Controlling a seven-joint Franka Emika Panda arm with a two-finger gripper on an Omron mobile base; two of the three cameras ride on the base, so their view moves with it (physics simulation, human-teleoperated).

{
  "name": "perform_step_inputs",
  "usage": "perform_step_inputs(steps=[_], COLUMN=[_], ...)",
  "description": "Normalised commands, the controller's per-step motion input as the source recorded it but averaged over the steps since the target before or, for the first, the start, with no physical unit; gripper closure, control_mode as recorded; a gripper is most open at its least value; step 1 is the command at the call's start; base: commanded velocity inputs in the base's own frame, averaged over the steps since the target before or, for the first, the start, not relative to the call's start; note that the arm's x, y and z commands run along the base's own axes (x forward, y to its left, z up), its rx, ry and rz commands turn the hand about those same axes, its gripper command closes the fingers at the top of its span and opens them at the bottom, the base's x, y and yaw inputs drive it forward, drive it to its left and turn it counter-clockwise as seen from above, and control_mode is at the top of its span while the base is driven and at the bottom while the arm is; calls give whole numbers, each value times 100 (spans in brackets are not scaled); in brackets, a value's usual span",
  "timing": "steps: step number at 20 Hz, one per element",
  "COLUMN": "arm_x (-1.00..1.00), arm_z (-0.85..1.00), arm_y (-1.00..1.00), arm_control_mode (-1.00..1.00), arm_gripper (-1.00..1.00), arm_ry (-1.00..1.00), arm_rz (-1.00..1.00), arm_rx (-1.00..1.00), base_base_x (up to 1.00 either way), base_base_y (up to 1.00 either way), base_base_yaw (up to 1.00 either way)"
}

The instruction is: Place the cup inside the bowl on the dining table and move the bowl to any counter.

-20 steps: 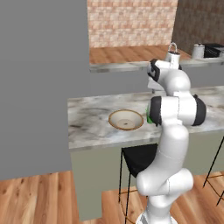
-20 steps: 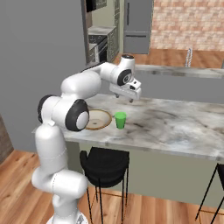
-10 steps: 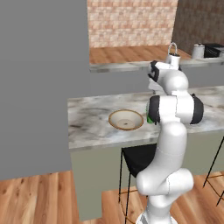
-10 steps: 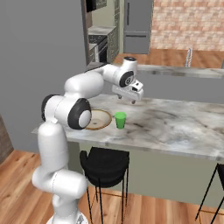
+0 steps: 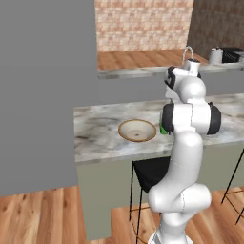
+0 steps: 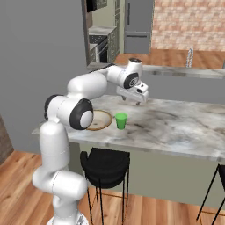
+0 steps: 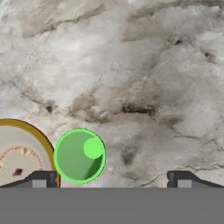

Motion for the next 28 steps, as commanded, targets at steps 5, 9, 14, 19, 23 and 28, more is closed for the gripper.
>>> perform_step_inputs(steps=[5, 9, 14, 19, 23, 28], arm_x=[0, 0, 0, 0, 0, 0], arm_z=[-21, -16, -2, 0, 0, -9], arm_y=[-4, 0, 0, 0, 0, 0], arm_control_mode=[-100, -100, -100, -100, -100, -100], arm_gripper=[-100, -100, -100, -100, -100, -100], arm_ry=[0, 0, 0, 0, 0, 0], arm_rz=[0, 1, 4, 8, 5, 5], arm_rx=[5, 11, 11, 3, 0, 0], base_base_x=[0, 0, 0, 0, 0, 0], base_base_y=[0, 0, 0, 0, 0, 0], base_base_yaw=[0, 0, 0, 0, 0, 0])
